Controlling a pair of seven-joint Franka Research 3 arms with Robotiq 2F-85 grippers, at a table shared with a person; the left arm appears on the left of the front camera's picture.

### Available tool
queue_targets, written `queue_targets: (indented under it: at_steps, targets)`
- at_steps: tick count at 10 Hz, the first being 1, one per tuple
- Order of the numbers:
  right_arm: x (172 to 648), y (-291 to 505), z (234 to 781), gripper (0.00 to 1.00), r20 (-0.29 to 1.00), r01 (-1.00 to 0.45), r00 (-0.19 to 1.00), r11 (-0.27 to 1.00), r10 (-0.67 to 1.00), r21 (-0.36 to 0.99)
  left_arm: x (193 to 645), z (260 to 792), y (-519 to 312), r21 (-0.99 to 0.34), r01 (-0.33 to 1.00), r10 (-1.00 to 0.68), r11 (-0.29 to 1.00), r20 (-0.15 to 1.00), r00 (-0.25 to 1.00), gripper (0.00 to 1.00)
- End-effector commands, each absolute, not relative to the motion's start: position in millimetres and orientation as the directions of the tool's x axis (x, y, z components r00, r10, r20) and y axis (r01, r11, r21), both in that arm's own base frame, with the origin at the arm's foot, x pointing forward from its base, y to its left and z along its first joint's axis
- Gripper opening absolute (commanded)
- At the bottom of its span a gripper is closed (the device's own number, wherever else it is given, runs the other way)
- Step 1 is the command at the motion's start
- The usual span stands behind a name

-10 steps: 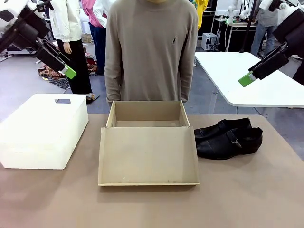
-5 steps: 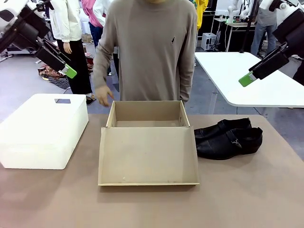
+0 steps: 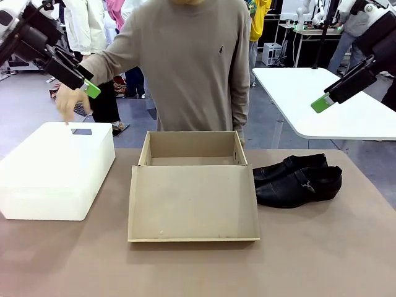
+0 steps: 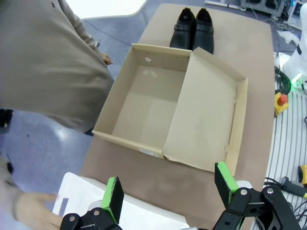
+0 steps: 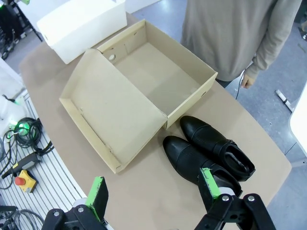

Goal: Pack the shoes into the box.
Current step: Place one shoe of the Shoes into the Shoes Box.

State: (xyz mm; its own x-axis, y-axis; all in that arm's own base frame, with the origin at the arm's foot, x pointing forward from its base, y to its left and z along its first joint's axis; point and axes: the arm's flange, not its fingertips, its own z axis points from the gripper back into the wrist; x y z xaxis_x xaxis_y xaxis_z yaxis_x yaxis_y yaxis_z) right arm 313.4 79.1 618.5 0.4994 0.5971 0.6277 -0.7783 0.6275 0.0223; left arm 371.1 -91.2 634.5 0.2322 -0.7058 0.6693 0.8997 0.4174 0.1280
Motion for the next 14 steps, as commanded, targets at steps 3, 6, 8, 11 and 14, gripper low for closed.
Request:
queue_targets:
  at_steps: [3,6,8,11,14]
  targets:
    - [319.7,77.2,628.3,1.0,0.607,-0.783,0.485,0.622,0.629,-0.019,371.7,633.8,-92.2,0.122,0.899,-0.705,0.421,0.668,0.239,1.0]
    - [343.1,66.1,658.4,1.0,0.466,-0.829,0.435,0.545,0.77,-0.126,371.7,633.8,-92.2,0.122,0.899,-0.705,0.421,0.668,0.239,1.0]
    - [363.5,63.9,671.3,1.0,0.337,-0.863,0.401,0.475,0.852,-0.173,371.7,633.8,-92.2,0.122,0.899,-0.705,0.421,0.668,0.239,1.0]
    - [394.6,62.0,677.3,1.0,0.169,-0.92,0.307,0.337,0.937,-0.199,371.7,633.8,-92.2,0.122,0.899,-0.705,0.421,0.668,0.239,1.0]
    - [429.0,61.7,667.8,1.0,0.093,-0.94,0.277,0.29,0.956,-0.178,371.7,633.8,-92.2,0.122,0.899,-0.705,0.421,0.668,0.239,1.0]
